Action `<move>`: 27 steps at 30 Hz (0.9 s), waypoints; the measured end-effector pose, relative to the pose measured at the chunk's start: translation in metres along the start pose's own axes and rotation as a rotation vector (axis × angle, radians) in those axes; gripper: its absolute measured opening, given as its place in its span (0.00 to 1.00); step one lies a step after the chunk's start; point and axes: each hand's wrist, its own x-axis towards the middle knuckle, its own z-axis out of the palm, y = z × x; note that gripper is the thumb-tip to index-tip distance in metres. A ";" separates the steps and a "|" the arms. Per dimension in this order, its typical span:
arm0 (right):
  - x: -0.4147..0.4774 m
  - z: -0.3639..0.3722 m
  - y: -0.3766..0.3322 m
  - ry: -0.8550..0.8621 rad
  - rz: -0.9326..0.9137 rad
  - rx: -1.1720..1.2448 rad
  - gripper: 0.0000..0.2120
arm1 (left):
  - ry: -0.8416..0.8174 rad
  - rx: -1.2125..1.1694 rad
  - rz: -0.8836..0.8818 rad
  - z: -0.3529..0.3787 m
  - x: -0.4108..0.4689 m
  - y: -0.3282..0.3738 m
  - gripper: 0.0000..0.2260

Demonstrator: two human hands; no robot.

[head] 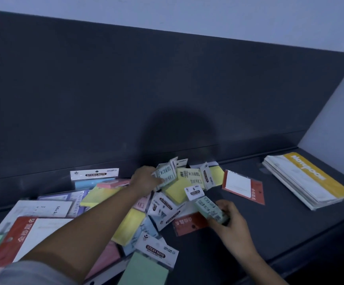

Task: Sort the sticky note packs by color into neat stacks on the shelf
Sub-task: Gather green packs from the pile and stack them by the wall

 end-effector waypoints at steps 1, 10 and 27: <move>0.002 0.001 -0.001 0.012 0.016 0.047 0.17 | 0.055 -0.081 0.025 -0.003 -0.004 0.001 0.06; 0.008 0.061 -0.066 -0.154 0.103 0.554 0.10 | 0.193 -0.770 -0.084 -0.068 -0.080 -0.020 0.08; -0.229 0.355 -0.246 -1.041 0.261 0.680 0.12 | 0.595 -0.971 -0.342 -0.261 -0.401 -0.251 0.10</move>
